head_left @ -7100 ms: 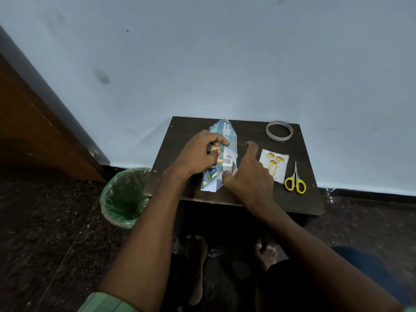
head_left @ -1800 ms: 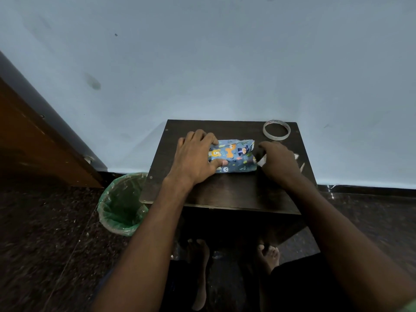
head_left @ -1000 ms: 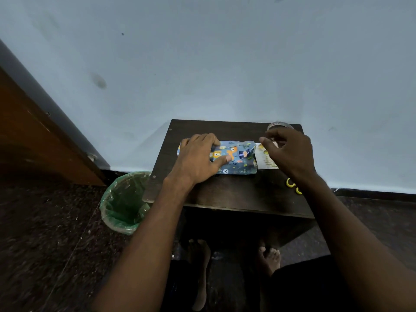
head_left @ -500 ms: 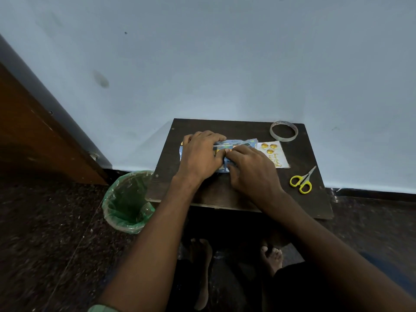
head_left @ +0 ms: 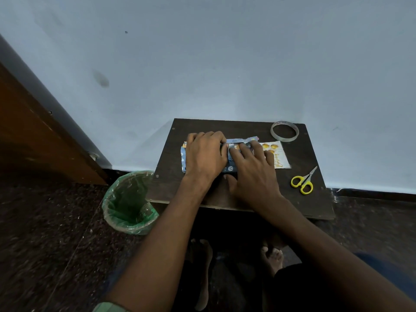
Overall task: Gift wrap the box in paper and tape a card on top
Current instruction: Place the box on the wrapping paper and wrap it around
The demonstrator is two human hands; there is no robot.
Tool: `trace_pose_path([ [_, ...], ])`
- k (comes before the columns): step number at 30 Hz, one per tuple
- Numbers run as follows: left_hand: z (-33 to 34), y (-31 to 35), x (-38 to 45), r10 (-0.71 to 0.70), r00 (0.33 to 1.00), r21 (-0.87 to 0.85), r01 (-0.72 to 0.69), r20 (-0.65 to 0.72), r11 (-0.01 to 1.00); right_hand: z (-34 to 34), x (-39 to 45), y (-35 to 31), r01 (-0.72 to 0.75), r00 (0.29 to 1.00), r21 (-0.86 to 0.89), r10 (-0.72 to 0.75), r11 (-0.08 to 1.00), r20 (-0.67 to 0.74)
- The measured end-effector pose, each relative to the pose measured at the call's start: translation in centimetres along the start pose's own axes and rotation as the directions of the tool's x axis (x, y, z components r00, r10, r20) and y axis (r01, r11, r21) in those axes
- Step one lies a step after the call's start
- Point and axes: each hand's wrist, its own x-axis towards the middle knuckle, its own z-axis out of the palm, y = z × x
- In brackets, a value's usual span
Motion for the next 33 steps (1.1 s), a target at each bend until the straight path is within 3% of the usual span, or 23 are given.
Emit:
trace_pose_path([
  [2, 0.1, 0.0, 0.0, -0.013, 1.0, 0.002, 0.013, 0.005, 1.0, 0.1, 0.3, 0.5, -0.068, 0.996, 0.256, 0.078, 0.964, -0.03],
  [4, 0.0, 0.1, 0.0, -0.026, 1.0, 0.002, 0.026, 0.005, 1.0, -0.1, 1.0, 1.2, -0.171, 0.964, 0.522, 0.251, 0.836, -0.087],
  [7, 0.0, 0.5, -0.1, -0.027, 1.0, 0.027, 0.027, 0.016, 0.999, -0.3, 2.0, 2.8, -0.364, 0.864, 0.693, 0.503, 0.622, 0.003],
  [9, -0.1, 0.7, 0.0, -0.028, 0.999, 0.048, 0.027, 0.023, 0.998, -0.4, 2.8, 3.5, -0.479, 0.775, 0.803, 0.6, 0.354, 0.198],
  [11, -0.1, 0.7, -0.1, -0.036, 0.999, 0.059, 0.034, 0.029, 0.998, -0.7, 3.4, 3.7, -0.512, 0.709, 0.858, 0.588, 0.05, 0.389],
  [12, 0.0, 0.7, -0.1, -0.039, 0.999, 0.061, 0.037, 0.031, 0.997, -0.8, 3.6, 3.7, -0.515, 0.697, 0.857, 0.576, -0.011, 0.426],
  [20, 0.2, 0.8, 0.1, -0.031, 0.999, 0.1, 0.028, 0.025, 0.995, 0.0, 4.3, 4.7, -0.608, 0.625, 0.791, 0.657, 0.07, 0.422],
  [28, 0.3, 0.5, 0.1, 0.002, 1.0, 0.089, -0.003, 0.015, 0.996, 0.8, 4.9, 4.7, -0.596, 0.592, 0.802, 0.703, 0.051, 0.395],
  [29, 0.3, 0.4, 0.1, 0.009, 1.0, 0.095, -0.01, 0.019, 0.995, 0.7, 4.8, 4.5, -0.584, 0.614, 0.801, 0.714, 0.127, 0.335],
  [31, 0.4, 0.2, 0.0, 0.016, 0.999, 0.105, -0.019, 0.031, 0.994, 0.4, 4.4, 4.1, -0.5, 0.723, 0.742, 0.686, 0.446, 0.074],
  [33, 0.5, 0.3, 0.1, 0.012, 0.999, 0.104, -0.017, 0.043, 0.994, 0.2, 3.9, 3.5, -0.308, 0.83, 0.62, 0.522, 0.722, -0.196],
])
